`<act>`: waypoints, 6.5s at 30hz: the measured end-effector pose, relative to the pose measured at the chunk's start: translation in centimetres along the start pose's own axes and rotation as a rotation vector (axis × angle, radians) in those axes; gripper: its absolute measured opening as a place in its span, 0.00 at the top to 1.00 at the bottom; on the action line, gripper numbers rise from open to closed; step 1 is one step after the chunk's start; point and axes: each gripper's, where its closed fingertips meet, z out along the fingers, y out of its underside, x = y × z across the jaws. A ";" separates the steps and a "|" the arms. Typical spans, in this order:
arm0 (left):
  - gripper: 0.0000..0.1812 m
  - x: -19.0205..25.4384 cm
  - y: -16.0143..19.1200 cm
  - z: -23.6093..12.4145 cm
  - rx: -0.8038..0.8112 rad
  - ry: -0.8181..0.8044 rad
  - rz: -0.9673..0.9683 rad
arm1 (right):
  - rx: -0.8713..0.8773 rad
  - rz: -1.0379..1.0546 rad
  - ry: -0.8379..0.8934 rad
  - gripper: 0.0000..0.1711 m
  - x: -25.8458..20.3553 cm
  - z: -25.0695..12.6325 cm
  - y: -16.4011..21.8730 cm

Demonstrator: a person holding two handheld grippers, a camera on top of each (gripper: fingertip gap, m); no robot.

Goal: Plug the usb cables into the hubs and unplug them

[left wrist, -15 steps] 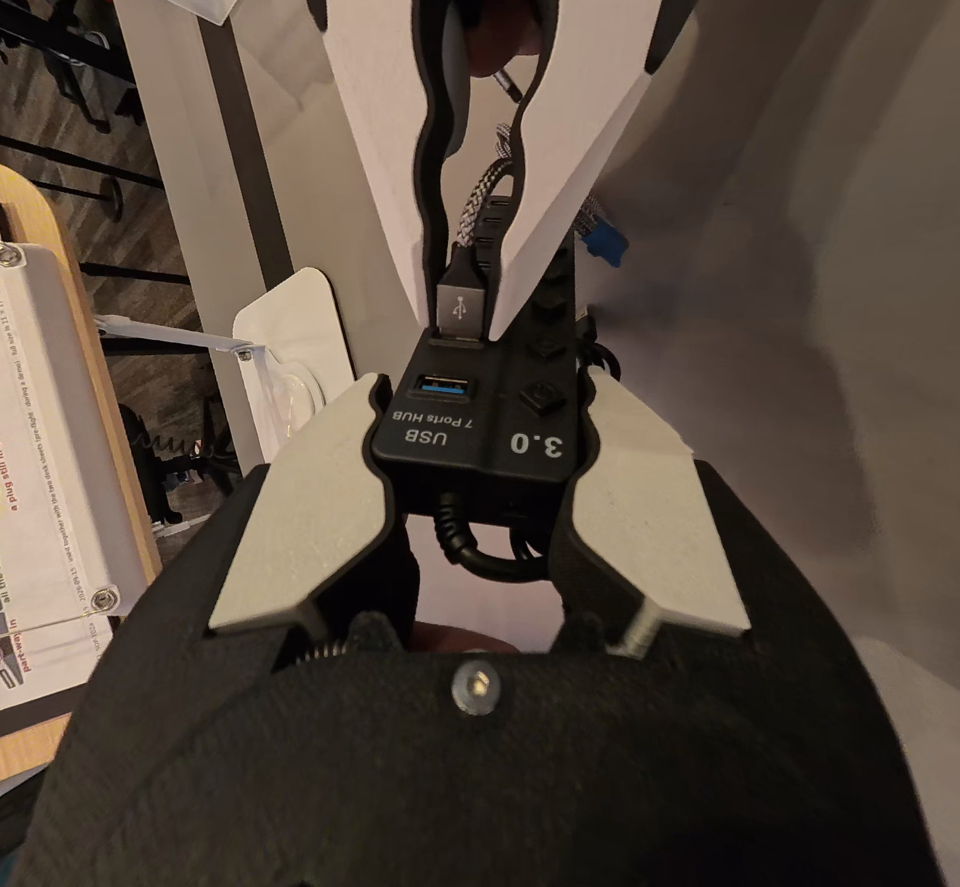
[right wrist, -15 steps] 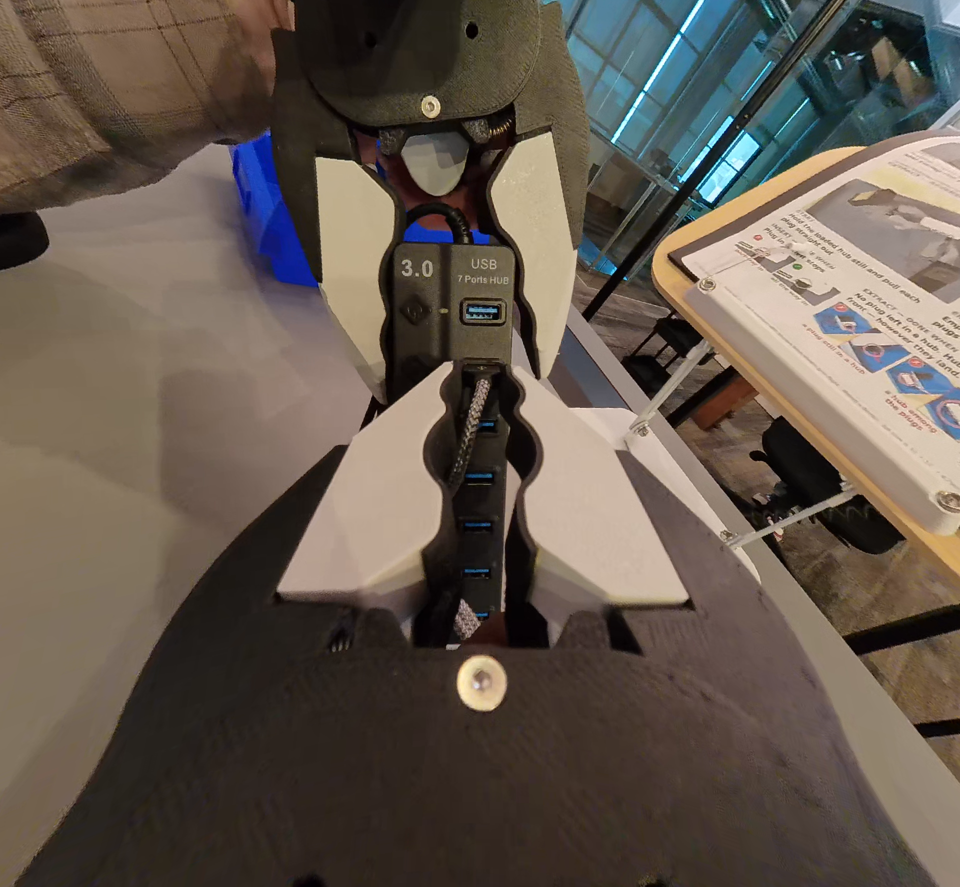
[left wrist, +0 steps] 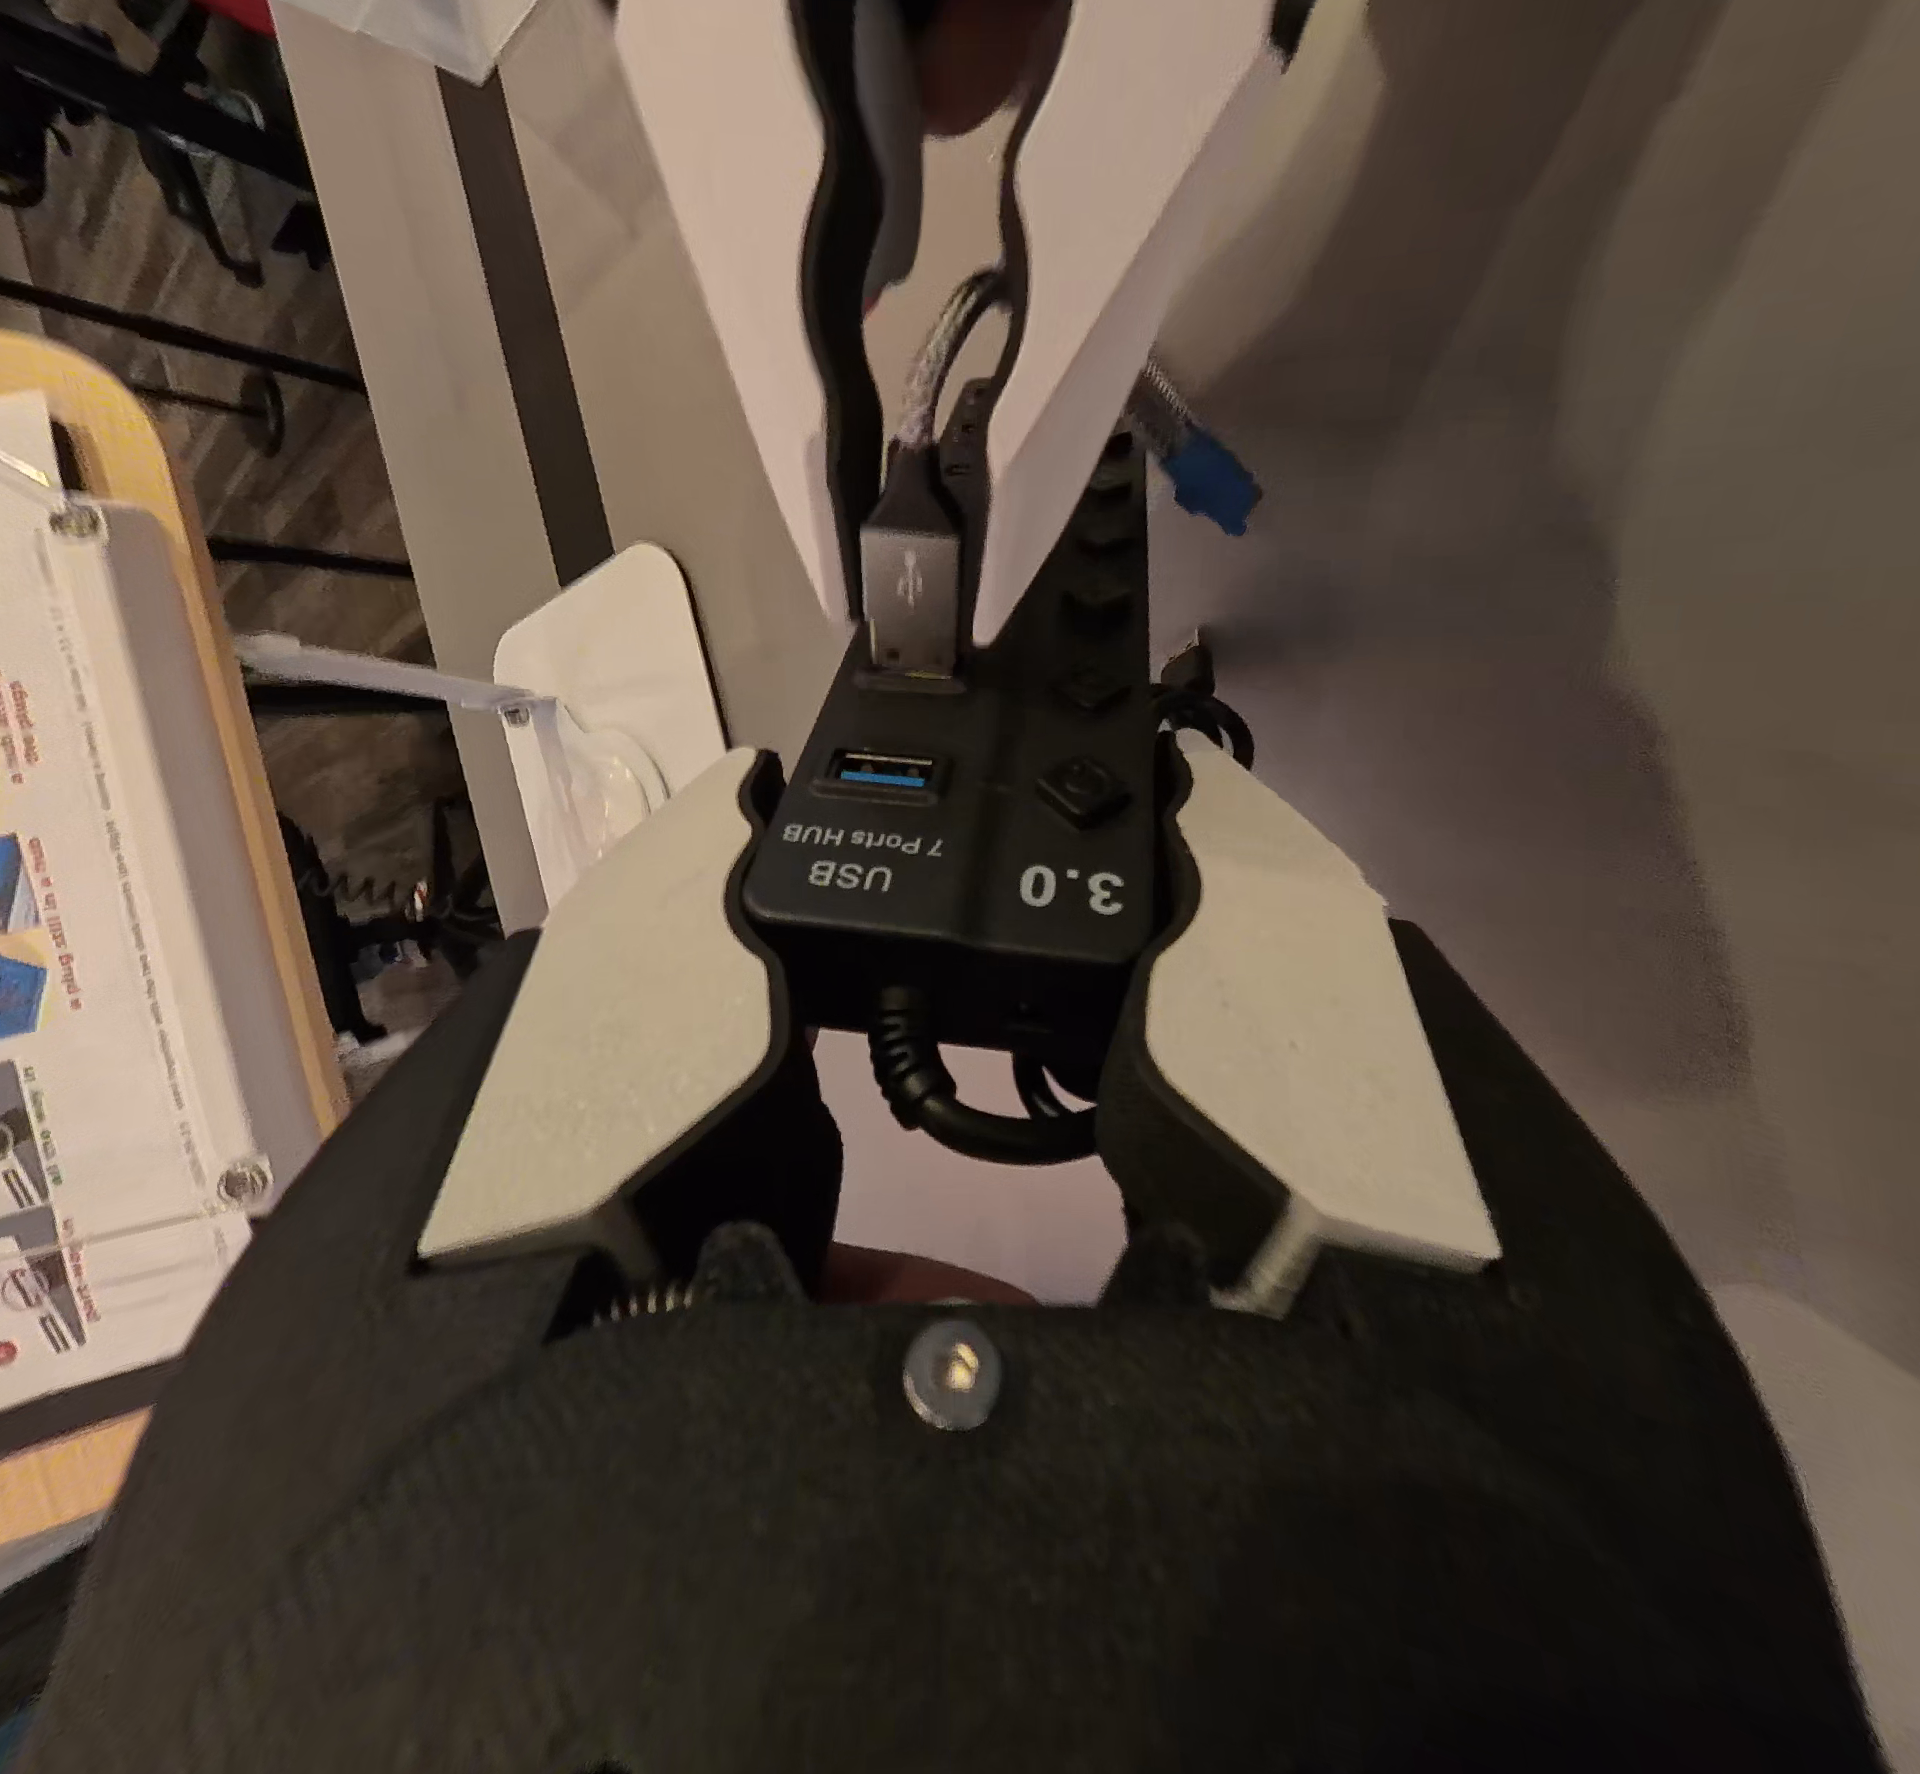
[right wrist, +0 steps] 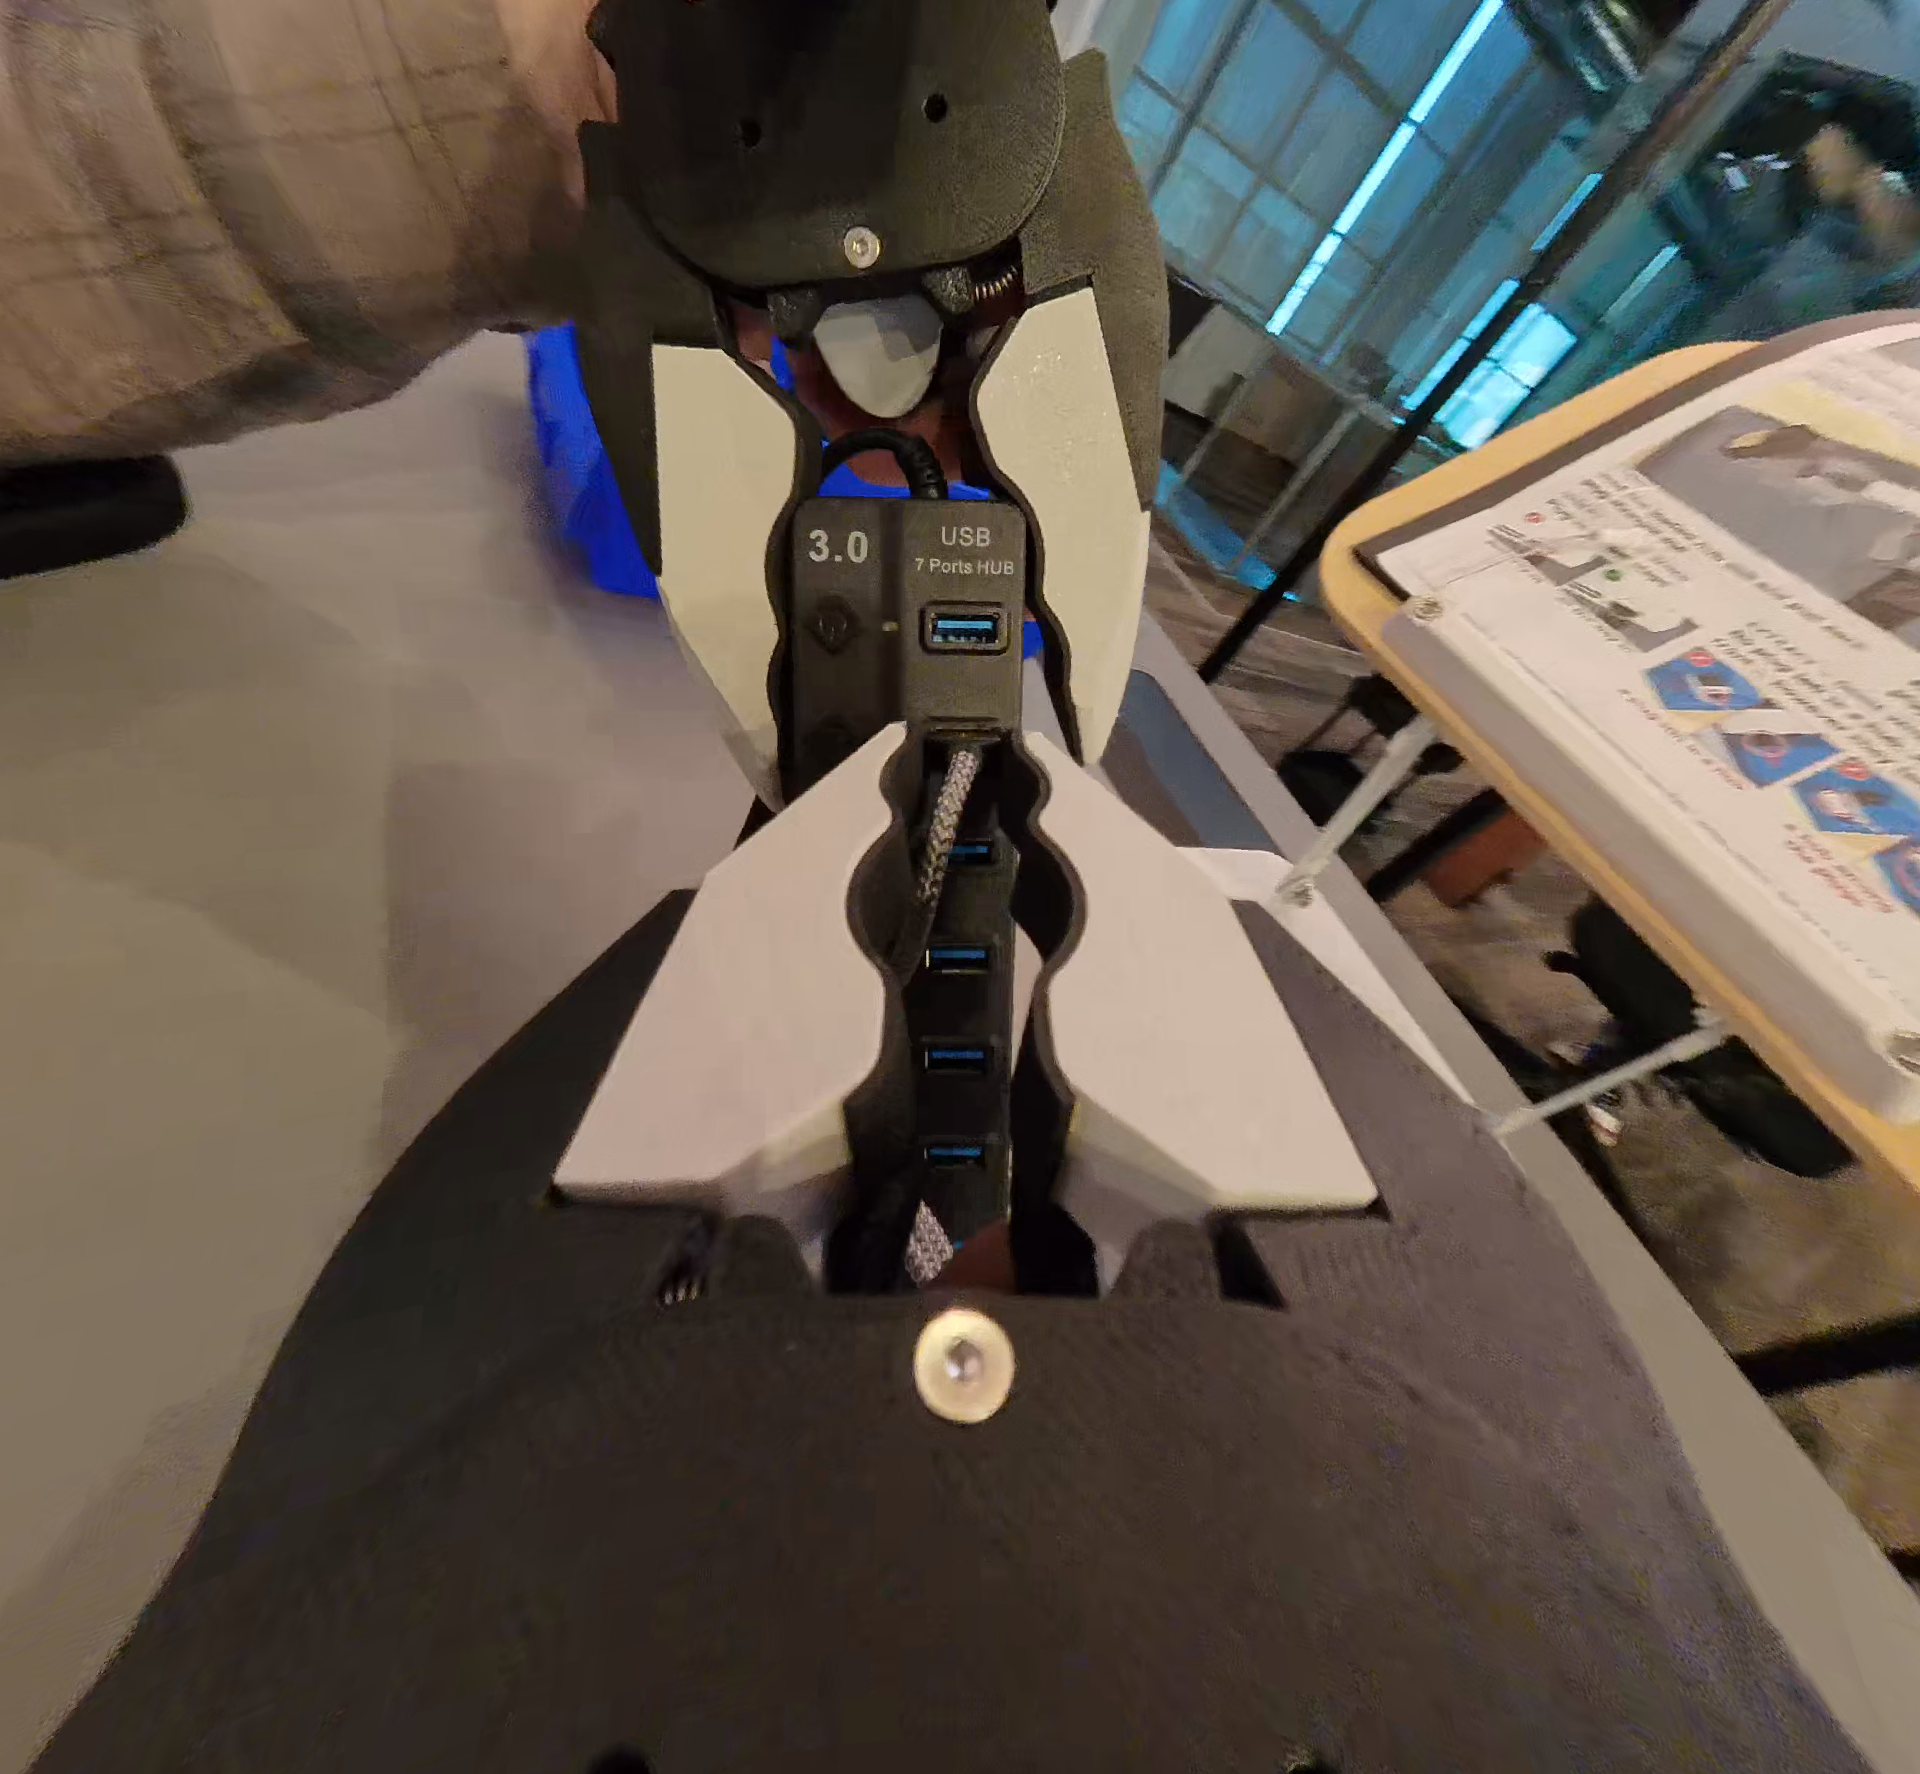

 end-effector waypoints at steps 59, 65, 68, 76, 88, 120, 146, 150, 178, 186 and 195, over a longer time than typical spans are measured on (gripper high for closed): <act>0.63 -0.4 0.2 -0.2 0.042 -0.008 -0.025 | -0.394 0.456 0.491 0.94 24.6 -29.5 15.8; 0.63 -0.4 0.4 0.0 0.040 -0.004 -0.028 | -0.541 0.486 0.481 0.94 22.6 -29.8 21.0; 0.63 -0.4 0.4 0.0 0.040 -0.003 -0.027 | -0.664 0.440 0.481 0.91 21.7 -30.8 22.9; 0.63 -0.3 0.2 0.0 0.039 -0.004 -0.022 | -0.947 0.417 0.442 0.66 20.0 -34.0 24.8; 0.63 -0.5 0.0 -0.3 0.049 -0.014 -0.022 | -0.733 0.177 0.398 0.58 19.1 -29.2 12.3; 0.63 -0.7 -3.2 -2.1 0.114 -0.088 0.024 | -0.417 -0.138 0.024 0.65 0.1 0.2 7.4; 0.66 -6.0 -3.5 -5.9 0.145 -0.424 -0.038 | -0.451 -0.135 0.389 0.65 16.7 -16.8 2.8; 0.66 -6.1 -3.2 -5.5 0.143 -0.420 -0.043 | -0.488 -0.164 0.502 0.65 21.7 -22.1 2.0; 0.67 -6.4 0.0 -3.5 0.052 -0.393 -0.065 | -1.186 -0.416 0.293 0.64 33.8 -33.9 20.3; 0.67 -6.5 0.7 -2.9 0.048 -0.377 -0.081 | -1.111 -0.465 0.440 0.64 37.8 -37.2 13.6; 0.67 -6.2 0.3 -2.6 0.052 -0.362 -0.074 | -1.195 -0.520 0.292 0.64 35.5 -36.5 17.0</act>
